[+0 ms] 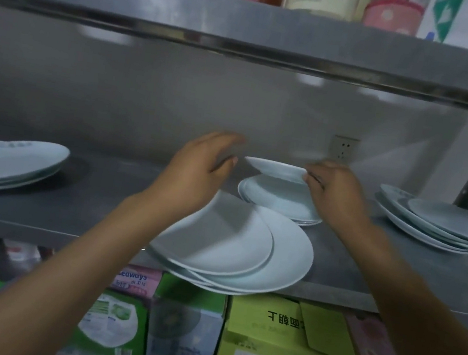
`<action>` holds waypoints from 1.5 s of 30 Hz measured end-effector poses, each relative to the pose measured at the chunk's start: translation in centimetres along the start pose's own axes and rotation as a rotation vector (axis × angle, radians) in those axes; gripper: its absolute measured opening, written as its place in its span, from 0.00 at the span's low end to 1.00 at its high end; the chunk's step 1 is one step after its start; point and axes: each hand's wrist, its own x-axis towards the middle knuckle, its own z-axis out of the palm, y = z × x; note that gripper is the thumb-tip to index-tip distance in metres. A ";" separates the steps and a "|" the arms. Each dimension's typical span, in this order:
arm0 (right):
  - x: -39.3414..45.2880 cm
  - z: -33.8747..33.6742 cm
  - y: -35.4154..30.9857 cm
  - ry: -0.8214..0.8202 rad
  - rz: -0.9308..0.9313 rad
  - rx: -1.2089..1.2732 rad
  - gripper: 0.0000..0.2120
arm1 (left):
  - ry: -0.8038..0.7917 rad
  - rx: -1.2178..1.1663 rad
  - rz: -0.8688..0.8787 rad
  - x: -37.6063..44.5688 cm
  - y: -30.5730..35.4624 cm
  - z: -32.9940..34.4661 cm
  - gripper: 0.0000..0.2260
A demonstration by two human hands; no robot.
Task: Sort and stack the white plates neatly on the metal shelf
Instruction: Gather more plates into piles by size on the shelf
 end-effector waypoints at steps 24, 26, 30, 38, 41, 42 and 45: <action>1.3 1.9 -16.7 0.075 -0.309 0.296 0.08 | 0.374 0.094 -0.144 -4.6 -4.1 -6.6 0.05; 1.5 1.9 -18.4 0.004 -0.244 0.317 0.10 | 0.399 0.119 -0.168 -5.3 -4.7 -7.5 0.05; 2.1 1.8 -21.7 -0.101 -0.061 0.273 0.23 | 0.461 0.159 -0.212 -6.7 -6.1 -9.6 0.05; 3.4 2.5 -29.6 -0.240 0.079 0.284 0.17 | 0.519 0.322 -0.295 -10.4 -10.6 -14.0 0.05; 3.1 4.7 -32.5 -0.281 0.113 0.332 0.18 | 0.540 0.324 -0.344 -11.4 -12.7 -15.2 0.05; 3.0 5.7 -33.4 -0.278 0.125 0.337 0.17 | 0.556 0.320 -0.366 -11.6 -13.4 -15.4 0.05; 2.0 9.2 -35.8 -0.281 0.124 0.334 0.17 | 0.589 0.324 -0.399 -12.4 -15.1 -16.1 0.04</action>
